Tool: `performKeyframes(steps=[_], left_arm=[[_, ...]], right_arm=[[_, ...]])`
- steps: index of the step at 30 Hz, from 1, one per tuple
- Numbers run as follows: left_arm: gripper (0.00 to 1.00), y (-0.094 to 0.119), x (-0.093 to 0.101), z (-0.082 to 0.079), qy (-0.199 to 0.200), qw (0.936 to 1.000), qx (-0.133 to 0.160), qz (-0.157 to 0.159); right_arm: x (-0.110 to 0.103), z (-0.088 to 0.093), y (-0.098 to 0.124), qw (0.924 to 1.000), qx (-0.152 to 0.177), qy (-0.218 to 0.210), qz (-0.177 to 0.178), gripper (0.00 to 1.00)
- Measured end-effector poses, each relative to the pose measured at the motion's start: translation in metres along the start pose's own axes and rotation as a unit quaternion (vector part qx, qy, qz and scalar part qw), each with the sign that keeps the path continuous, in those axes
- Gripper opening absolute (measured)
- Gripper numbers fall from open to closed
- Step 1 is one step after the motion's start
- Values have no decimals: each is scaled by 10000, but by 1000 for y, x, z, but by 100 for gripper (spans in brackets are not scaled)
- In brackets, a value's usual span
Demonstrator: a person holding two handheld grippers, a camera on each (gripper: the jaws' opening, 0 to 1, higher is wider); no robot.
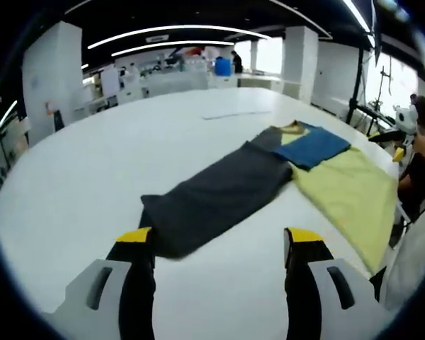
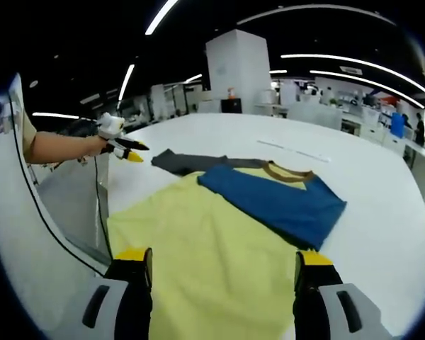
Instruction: Fold the garment on the visible template until the final outline fits inside the template.
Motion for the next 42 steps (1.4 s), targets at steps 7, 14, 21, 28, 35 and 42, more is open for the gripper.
performKeyframes(steps=[7, 14, 21, 28, 35, 42], left_arm=[[66, -3, -13, -1, 59, 9999, -25, -145], [61, -3, -24, -5, 181, 9994, 34, -303], [54, -2, -37, -5, 144, 9984, -18, -546], [52, -2, -51, -7, 250, 9972, -13, -699], [50, -3, -57, -9, 231, 9964, -12, -816], [48, -4, -66, -8, 265, 9954, -33, -922]], right_arm=[[-1, 1, 1, 10000, -24, 8, 6, 81], [1, 2, 3, 10000, -47, -9, 38, 81], [2, 5, 5, 9999, -102, -10, 50, 81], [2, 6, 7, 9999, -133, -22, 67, 81], [4, 8, 9, 9998, -170, -58, 99, 81], [4, 5, 15, 9998, -123, -68, 162, 82]])
Point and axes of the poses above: the point that each gripper's makers call its tool centre point, and the gripper's own axes: y roughly backward along the fingers, x roughly to its right, z roughly out of its underside, the point moved 5 cm from there along y, roughly backward along the fingers, and after that the axes turned 8 degrees about y, right-handed, at the moved point
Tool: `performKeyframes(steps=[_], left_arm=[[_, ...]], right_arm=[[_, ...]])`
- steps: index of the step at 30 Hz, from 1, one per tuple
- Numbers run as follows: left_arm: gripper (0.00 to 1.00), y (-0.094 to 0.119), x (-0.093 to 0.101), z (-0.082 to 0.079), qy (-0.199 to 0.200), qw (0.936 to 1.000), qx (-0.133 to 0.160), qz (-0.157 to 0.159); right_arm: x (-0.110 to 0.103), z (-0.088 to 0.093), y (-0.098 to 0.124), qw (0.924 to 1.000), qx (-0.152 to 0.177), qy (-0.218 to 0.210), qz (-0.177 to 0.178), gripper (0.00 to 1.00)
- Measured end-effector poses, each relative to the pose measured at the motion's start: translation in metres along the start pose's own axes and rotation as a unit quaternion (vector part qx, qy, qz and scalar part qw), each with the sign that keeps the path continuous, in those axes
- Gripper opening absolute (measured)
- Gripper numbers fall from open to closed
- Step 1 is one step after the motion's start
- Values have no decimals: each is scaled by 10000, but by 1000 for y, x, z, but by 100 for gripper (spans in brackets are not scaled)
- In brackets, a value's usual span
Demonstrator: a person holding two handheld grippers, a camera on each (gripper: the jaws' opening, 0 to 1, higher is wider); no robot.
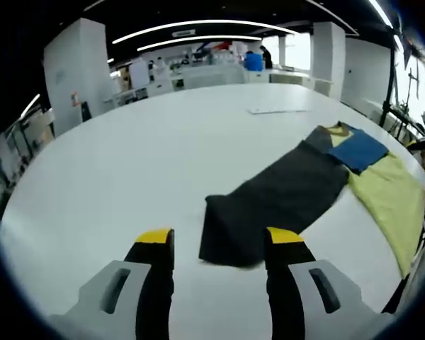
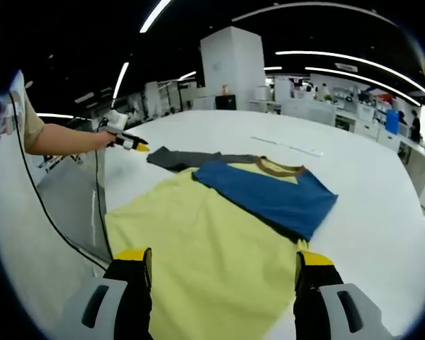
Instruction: Fold the garment on the visible template until the final outline fits inside the template.
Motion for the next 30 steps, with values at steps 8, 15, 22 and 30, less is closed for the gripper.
performKeyframes(steps=[8, 15, 22, 30], left_arm=[[44, -6, -11, 5, 33, 9999, -110, -117], [35, -10, -18, 12, 63, 9995, -242, -181], [29, -21, -30, 13, 99, 9994, -290, -181], [24, -33, -35, 15, 97, 9993, -351, -122]], right_arm=[[0, 4, 8, 10000, -26, -53, 63, 82], [0, 9, 12, 9999, -88, -94, 104, 82], [-1, 11, 16, 9997, -108, -132, 146, 82], [-2, 12, 20, 9996, -140, -154, 184, 82]])
Point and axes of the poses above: the point that each gripper's makers call its tool centre point, and the gripper's own axes: y roughly backward along the fingers, x roughly to its right, z roughly out of its underside, the point moved 5 cm from there along y, roughly backward along the fingers, and after that the axes turned 8 degrees about y, right-handed, at the moved point
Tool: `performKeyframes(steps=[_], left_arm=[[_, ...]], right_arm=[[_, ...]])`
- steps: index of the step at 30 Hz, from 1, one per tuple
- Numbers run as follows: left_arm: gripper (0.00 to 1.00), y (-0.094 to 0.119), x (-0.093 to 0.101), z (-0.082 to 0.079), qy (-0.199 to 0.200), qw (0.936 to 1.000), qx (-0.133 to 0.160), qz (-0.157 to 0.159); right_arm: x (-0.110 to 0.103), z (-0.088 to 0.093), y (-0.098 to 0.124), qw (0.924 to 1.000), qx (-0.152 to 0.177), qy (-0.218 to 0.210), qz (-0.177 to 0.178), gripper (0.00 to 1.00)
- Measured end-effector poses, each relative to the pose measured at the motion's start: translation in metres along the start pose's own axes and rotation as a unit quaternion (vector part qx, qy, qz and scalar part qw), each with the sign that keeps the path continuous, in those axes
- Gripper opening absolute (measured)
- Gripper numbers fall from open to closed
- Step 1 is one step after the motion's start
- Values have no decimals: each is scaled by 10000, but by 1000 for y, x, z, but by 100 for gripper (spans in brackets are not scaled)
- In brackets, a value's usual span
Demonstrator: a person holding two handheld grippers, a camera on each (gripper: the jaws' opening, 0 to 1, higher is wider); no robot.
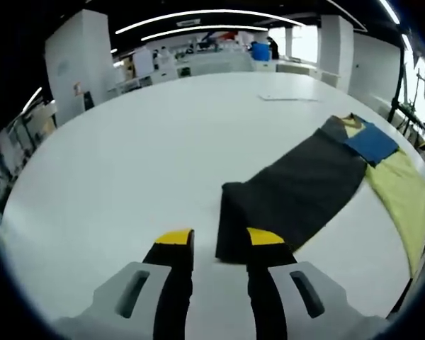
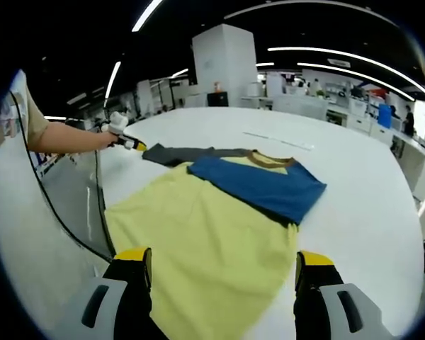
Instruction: Fold the garment on the visible template until the final outline fits inside the template.
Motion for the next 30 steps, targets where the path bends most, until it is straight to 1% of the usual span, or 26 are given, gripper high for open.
performKeyframes(steps=[4, 8, 13, 18, 21, 27, 30], left_arm=[[21, -3, 0, 1, -9, 10000, -73, 10], [17, -14, -2, 2, 15, 9999, -126, 52], [13, -16, 0, 1, 20, 9998, -128, 115], [6, -20, 1, 0, 91, 9996, -145, 203], [0, -21, 4, 0, 140, 9992, -166, 325], [0, -20, -3, 2, 103, 9996, -202, 175], [0, -15, -11, 4, 111, 9997, -223, -20]], right_arm=[[0, 0, 3, 10000, -18, -21, 33, 82], [0, 1, 6, 10000, -53, -27, 70, 82], [1, 2, 8, 9999, -101, -46, 104, 82], [0, 1, 7, 9999, -108, -45, 115, 82], [-1, 1, 6, 9999, -119, -44, 104, 82], [-1, -1, 5, 9999, -128, -20, 101, 82], [0, -1, 5, 9999, -128, -22, 95, 82]])
Point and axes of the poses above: the point that each gripper's makers call its tool centre point, and the gripper's own axes: y roughly backward along the fingers, x roughly to its right, z roughly out of its underside, the point moved 5 cm from there along y, roughly backward along the fingers, and after that the axes turned 8 degrees about y, right-handed, at the moved point
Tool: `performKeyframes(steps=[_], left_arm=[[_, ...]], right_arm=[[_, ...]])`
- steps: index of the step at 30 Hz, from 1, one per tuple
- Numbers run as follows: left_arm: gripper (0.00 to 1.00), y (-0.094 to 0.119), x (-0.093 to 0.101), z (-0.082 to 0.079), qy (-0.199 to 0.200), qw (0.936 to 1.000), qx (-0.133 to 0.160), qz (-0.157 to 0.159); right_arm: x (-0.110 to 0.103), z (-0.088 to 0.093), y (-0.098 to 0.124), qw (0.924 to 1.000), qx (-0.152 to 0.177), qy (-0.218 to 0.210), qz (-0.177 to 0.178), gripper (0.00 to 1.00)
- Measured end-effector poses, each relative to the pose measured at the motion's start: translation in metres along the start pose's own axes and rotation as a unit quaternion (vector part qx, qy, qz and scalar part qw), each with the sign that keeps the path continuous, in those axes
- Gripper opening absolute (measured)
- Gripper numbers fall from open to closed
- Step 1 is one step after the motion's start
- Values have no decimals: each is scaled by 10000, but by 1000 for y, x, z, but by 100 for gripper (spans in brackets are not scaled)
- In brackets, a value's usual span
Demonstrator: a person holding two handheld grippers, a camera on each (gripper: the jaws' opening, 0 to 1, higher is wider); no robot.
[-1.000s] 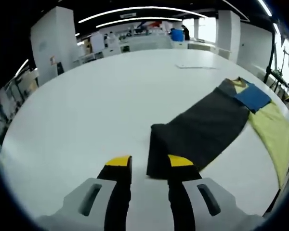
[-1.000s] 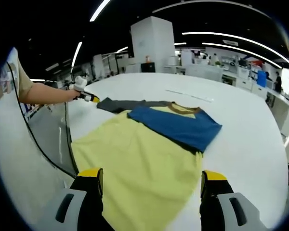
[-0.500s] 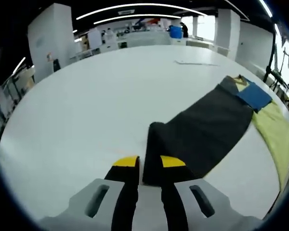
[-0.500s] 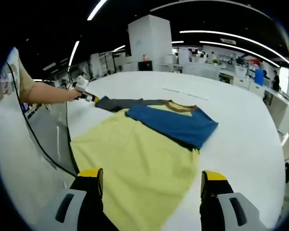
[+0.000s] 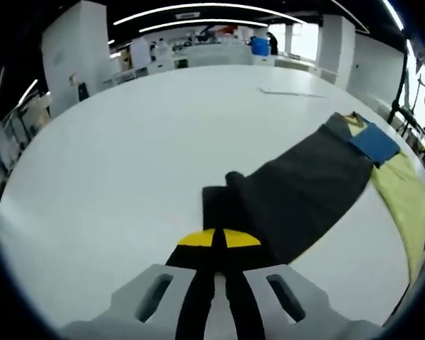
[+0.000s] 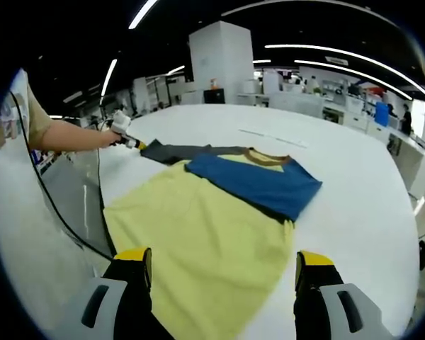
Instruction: Fold the garment on the visible template until the final outline fits inside the template.
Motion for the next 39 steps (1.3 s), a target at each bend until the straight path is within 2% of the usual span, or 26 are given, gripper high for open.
performKeyframes(steps=[7, 18, 21, 22, 25, 30, 33, 37, 38, 39], left_arm=[[0, 9, -17, 7, 260, 9989, 13, -399], [0, 16, -16, 10, 503, 9962, 10, -707], [5, 19, -16, 5, 551, 9955, 92, -765], [9, 18, -17, 2, 633, 9947, 210, -788], [17, 16, -14, -4, 919, 9932, 377, -608], [22, 9, -15, -4, 879, 9936, 210, -683], [25, 6, -19, -1, 822, 9930, 28, -846], [27, 6, -21, 3, 990, 9904, -86, -957], [26, 8, -21, 7, 1087, 9892, -198, -964], [24, 7, -20, 6, 1368, 9861, -78, -937]], right_arm=[[2, 2, 0, 10000, -20, -11, -6, 82], [4, 1, 1, 10000, 16, -16, 22, 82], [4, 1, 1, 10000, 30, -14, 16, 82], [4, 1, 0, 10000, 37, -25, 13, 82], [4, 1, 0, 10000, 38, -38, 15, 82], [2, 2, 0, 10000, 31, -35, -1, 82], [2, 3, 1, 10000, 14, -37, 19, 82], [4, 6, 4, 10000, -6, -72, 63, 82], [4, 7, 4, 9999, -11, -78, 74, 82], [3, 8, 4, 9999, -10, -94, 78, 82]])
Point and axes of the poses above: the point that each gripper's makers call its tool centre point, and the gripper's own axes: y roughly backward along the fingers, x roughly to its right, z roughly out of its underside, the point moved 5 cm from there along y, roughly backward along the fingers, and after that the axes turned 8 degrees about y, right-handed, at the moved point
